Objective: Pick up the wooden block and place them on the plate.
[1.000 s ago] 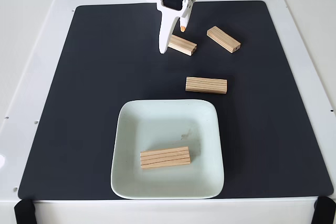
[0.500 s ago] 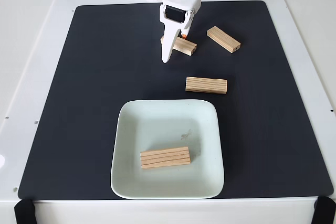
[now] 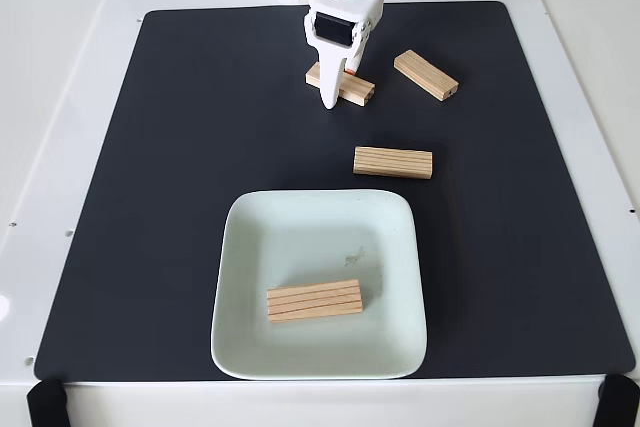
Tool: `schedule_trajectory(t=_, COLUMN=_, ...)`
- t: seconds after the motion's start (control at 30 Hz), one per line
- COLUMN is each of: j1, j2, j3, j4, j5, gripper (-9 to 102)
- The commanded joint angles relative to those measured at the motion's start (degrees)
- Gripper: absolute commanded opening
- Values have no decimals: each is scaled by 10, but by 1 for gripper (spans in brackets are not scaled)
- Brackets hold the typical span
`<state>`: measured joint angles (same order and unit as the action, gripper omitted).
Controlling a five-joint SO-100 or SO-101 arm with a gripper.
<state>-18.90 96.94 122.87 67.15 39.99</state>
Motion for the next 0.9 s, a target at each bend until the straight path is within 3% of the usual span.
schedule_trajectory(t=0.0, j1=-2, j2=-4, j3=3, j4=-1, j5=4, gripper=3)
schedule_trajectory(t=0.53, j1=-2, j2=69, j3=-32, j4=5, j5=-2, gripper=2)
schedule_trajectory(t=0.7, j1=4, j2=145, j3=-120, j4=6, j5=-8, gripper=2)
schedule_trajectory(t=0.87, j1=4, j2=149, j3=-235, j4=1, j5=-92, gripper=2)
